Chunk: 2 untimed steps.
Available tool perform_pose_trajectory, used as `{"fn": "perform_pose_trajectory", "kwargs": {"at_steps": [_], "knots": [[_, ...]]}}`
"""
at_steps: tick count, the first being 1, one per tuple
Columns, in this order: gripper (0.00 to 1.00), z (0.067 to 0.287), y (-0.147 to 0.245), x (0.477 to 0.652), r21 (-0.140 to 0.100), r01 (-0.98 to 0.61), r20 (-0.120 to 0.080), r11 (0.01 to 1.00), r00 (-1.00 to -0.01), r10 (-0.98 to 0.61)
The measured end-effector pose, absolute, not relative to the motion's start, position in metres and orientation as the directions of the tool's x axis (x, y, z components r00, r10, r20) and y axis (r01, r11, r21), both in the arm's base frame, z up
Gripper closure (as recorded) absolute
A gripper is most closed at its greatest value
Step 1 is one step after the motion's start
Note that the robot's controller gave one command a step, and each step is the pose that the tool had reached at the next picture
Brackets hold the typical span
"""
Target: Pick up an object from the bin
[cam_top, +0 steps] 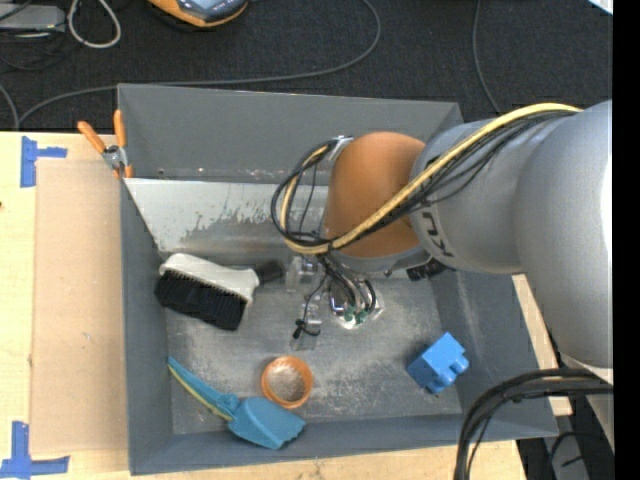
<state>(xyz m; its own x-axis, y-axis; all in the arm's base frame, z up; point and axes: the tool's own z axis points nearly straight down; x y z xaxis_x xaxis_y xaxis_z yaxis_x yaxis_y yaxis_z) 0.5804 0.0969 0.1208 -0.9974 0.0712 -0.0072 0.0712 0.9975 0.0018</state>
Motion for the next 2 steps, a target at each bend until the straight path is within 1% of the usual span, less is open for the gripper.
{"fn": "perform_pose_trajectory", "kwargs": {"at_steps": [1, 2], "knots": [[0.00, 0.126, 0.101, 0.559, 0.001, 0.095, -0.001, 0.995, -0.995, 0.095], [0.00, 0.071, 0.126, 0.507, -0.003, 0.100, -0.007, 0.995, -0.995, 0.100]]}}
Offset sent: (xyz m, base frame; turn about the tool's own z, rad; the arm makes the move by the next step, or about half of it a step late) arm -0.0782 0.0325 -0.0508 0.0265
